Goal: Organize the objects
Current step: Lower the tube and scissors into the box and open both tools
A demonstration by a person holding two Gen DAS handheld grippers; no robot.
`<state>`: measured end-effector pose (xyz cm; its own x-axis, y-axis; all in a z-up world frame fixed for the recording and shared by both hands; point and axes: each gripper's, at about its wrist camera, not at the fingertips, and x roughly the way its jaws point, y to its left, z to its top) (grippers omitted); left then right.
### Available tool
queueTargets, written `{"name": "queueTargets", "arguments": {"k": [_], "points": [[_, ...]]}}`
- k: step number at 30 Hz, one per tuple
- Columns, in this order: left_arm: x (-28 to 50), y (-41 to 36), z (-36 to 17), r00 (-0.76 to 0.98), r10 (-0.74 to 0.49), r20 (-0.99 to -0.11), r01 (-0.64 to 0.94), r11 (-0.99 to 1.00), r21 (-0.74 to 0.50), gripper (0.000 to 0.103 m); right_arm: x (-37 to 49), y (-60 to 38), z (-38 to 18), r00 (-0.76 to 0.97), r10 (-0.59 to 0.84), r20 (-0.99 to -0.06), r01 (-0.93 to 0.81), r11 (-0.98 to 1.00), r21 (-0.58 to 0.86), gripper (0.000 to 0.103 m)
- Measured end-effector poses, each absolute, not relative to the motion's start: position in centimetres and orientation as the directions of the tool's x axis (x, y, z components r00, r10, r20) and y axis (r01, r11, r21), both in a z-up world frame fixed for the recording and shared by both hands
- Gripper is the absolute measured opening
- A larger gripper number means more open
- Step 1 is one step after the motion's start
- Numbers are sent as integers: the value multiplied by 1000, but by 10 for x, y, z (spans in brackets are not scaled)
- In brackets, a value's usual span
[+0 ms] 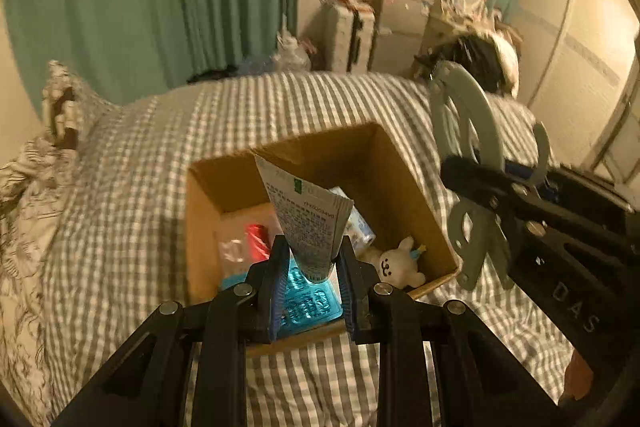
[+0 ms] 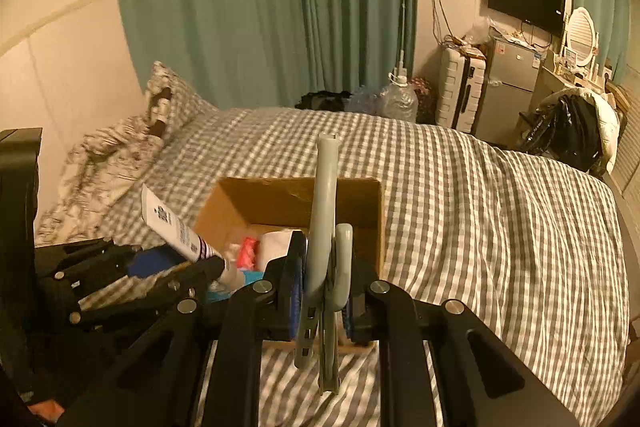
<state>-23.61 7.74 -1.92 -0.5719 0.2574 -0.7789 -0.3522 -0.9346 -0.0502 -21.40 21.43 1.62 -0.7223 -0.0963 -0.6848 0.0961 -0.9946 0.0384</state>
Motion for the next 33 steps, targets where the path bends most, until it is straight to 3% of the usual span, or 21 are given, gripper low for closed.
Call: {"name": "queueTargets", "arguments": {"k": [8, 13, 14, 15, 16, 17, 22, 26, 33], "points": [[-275, 96, -70, -472, 260, -842, -366, -927, -81, 24, -248, 230, -29, -667, -97, -739, 72, -995, 65, 15], [-285, 96, -71, -486, 245, -839, -350, -934, -70, 32, -252, 237, -35, -672, -107, -733, 64, -994, 87, 15], [-285, 94, -70, -493, 232, -838, -338, -939, -61, 46, -252, 238, -33, -677, -105, -728, 60, -994, 87, 21], [-286, 93, -69, -500, 221, -837, -324, -944, -56, 57, -250, 238, -30, -686, -101, -721, 57, -995, 86, 37], [-285, 88, -66, -513, 213, -831, -301, -952, -58, 73, -249, 239, -27, -695, -100, -712, 54, -995, 87, 47], [-283, 86, -64, -521, 212, -827, -289, -955, -63, 77, -245, 240, -21, -710, -100, -697, 50, -994, 92, 57], [-272, 67, -45, -550, 190, -813, -233, -970, -69, 78, -229, 242, 9, -751, -91, -654, 34, -995, 98, 60], [-252, 55, -15, -608, 166, -776, -209, -977, -45, 88, -206, 240, 39, -782, -81, -618, 30, -995, 94, 65], [-202, 41, 54, -741, 160, -652, -192, -981, -23, 101, -148, 234, 98, -845, -37, -534, 14, -999, 47, 84]]}}
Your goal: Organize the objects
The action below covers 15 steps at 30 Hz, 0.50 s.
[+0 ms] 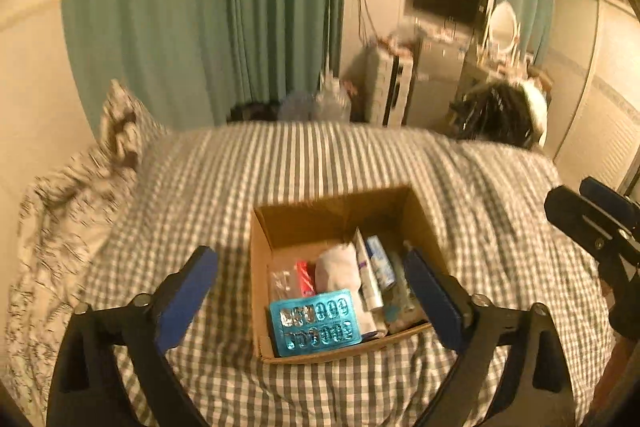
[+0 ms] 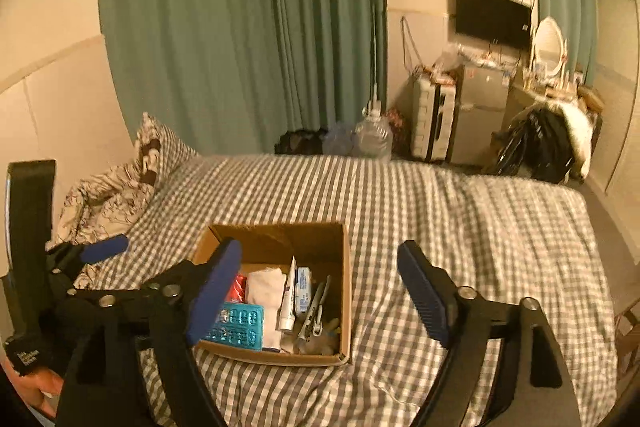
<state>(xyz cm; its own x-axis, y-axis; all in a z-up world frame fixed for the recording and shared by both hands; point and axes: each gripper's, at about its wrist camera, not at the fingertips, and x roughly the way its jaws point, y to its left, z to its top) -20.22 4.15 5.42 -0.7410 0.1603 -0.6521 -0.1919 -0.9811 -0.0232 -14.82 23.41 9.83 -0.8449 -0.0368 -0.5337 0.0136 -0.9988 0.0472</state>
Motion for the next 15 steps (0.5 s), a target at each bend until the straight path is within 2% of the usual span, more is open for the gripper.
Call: {"name": "queueTargets", "arguments": {"k": [7, 11, 15], "points": [[-139, 28, 111, -857, 145, -494, -163, -987, -6, 103, -84, 234, 146, -907, -17, -421, 3, -999, 33, 93], [-109, 15, 125, -902, 100, -420, -100, -995, -21, 103, -50, 238, 156, -934, -4, -357, -10, -999, 37, 103], [-88, 3, 125, -927, 74, -367, -60, -997, -49, 103, -28, 239, 153, -944, 13, -328, -17, -1000, 11, 103]]}}
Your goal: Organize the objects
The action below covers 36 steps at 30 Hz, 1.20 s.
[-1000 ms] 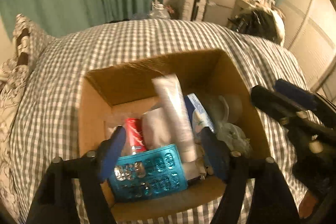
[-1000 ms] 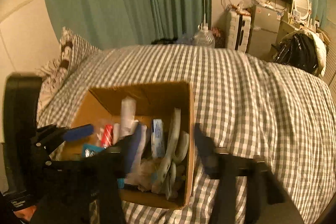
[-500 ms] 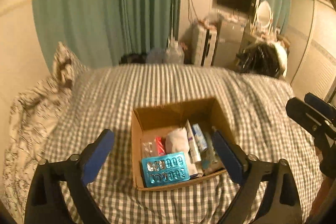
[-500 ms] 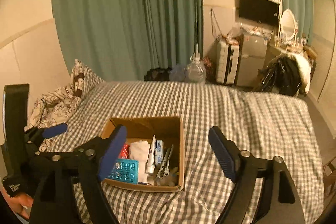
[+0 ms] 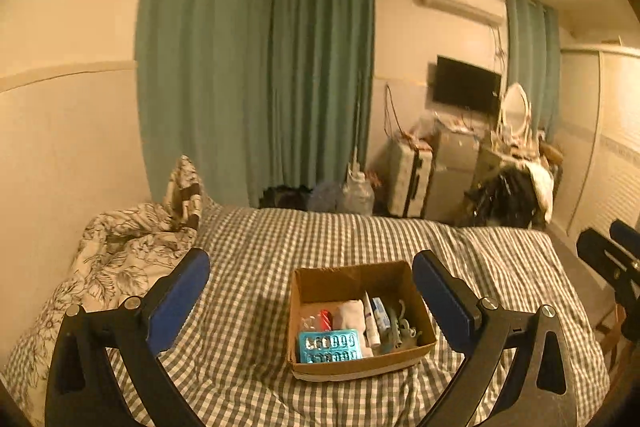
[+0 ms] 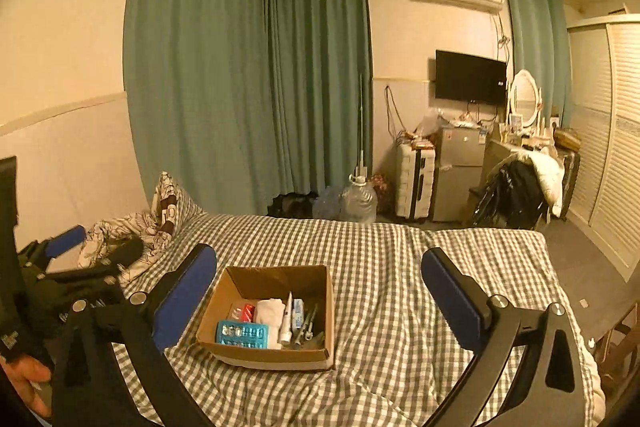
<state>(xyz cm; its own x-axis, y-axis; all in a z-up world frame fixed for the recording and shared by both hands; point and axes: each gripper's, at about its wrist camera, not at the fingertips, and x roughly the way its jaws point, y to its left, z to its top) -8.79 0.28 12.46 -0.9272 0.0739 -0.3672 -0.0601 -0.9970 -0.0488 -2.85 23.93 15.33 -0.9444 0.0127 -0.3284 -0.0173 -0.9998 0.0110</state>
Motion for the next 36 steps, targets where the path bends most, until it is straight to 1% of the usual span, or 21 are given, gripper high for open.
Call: {"name": "queueTargets", "arguments": {"k": [3, 6, 8, 9, 14, 17, 19, 21, 23, 25, 31, 36], "points": [[-77, -3, 119, -944, 50, -326, -26, -997, -76, 103, -16, 239, 145, -957, 34, -288, -33, -999, -7, 103], [-67, -10, 104, -962, 8, -274, 29, -991, -132, 103, -3, 244, 124, -972, 55, -227, -64, -998, 29, 103], [-66, -12, 89, -965, -14, -263, 57, -986, -156, 103, 0, 249, 104, -978, 59, -202, -71, -996, 52, 103], [-67, -12, 79, -962, -23, -270, 67, -986, -153, 103, -2, 252, 97, -978, 63, -199, -75, -996, 55, 103], [-74, -9, 40, -943, -55, -328, 92, -991, -96, 103, -28, 262, 58, -962, 82, -261, -95, -995, 38, 103], [-73, -4, 21, -934, -36, -355, 70, -994, -85, 103, -46, 257, 30, -946, 54, -321, -64, -998, 19, 103], [-70, 1, 8, -930, -29, -367, 53, -997, -56, 103, -57, 247, 11, -928, 32, -371, -27, -999, -18, 103], [-68, 8, -5, -925, -30, -378, 36, -999, -8, 103, -64, 236, -4, -916, 18, -400, 4, -999, -54, 103], [-67, 12, -10, -921, -34, -388, 28, -999, 21, 103, -68, 230, -12, -907, 0, -422, 27, -998, -59, 103], [-67, 14, -15, -917, -38, -397, 26, -999, 34, 103, -68, 229, -15, -906, -5, -424, 36, -997, -65, 103], [-68, 7, -18, -906, -28, -423, 30, -1000, 1, 103, -67, 231, -14, -908, 4, -419, 26, -997, -67, 103], [-69, 10, -20, -902, -29, -431, 24, -1000, 17, 103, -65, 233, -10, -913, 16, -408, 14, -997, -70, 103]]}}
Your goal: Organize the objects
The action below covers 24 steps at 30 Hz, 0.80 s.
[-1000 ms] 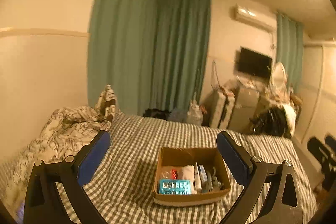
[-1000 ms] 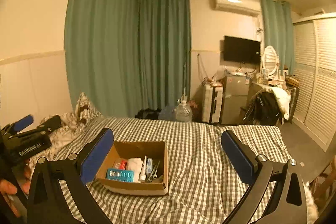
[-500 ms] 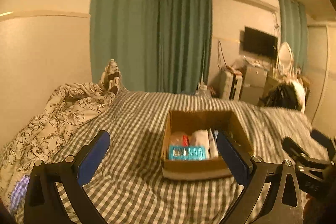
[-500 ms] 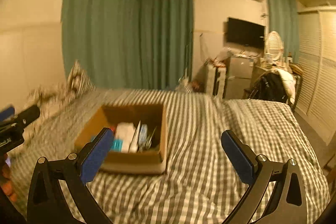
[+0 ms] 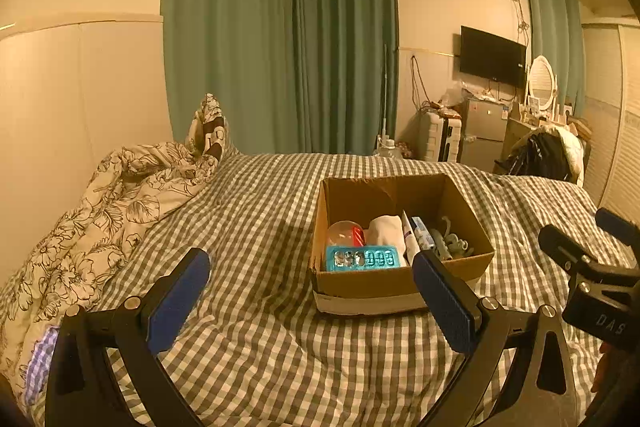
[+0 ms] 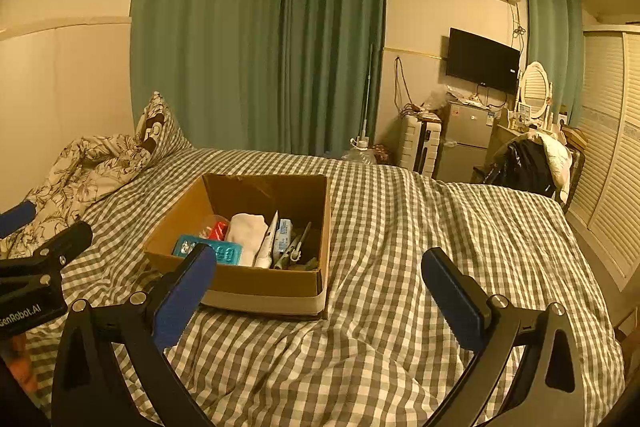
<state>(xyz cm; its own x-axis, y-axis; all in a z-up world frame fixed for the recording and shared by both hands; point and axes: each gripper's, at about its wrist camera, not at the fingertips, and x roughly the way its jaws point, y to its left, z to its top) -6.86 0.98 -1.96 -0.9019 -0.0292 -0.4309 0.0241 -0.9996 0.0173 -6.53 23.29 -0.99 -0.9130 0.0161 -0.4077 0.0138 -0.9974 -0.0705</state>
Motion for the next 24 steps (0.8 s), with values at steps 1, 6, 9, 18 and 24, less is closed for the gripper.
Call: {"name": "queueTargets", "arguments": {"k": [1, 6, 9, 18, 24], "points": [[-68, 11, -20, -902, -27, -432, 21, -1000, 19, 103, -65, 233, -9, -914, 17, -406, 13, -997, -72, 103], [-69, 13, -19, -900, -29, -435, 19, -999, 27, 103, -65, 233, -9, -914, 17, -405, 13, -997, -71, 103], [-69, 13, -19, -900, -29, -436, 19, -999, 27, 103, -65, 233, -9, -915, 17, -404, 12, -997, -70, 103], [-70, 13, -18, -899, -34, -437, 23, -999, 30, 103, -65, 234, -9, -914, 18, -405, 11, -998, -69, 103], [-71, 12, -19, -895, -33, -444, 24, -999, 25, 103, -64, 233, -9, -915, 19, -404, 10, -998, -69, 103]]}}
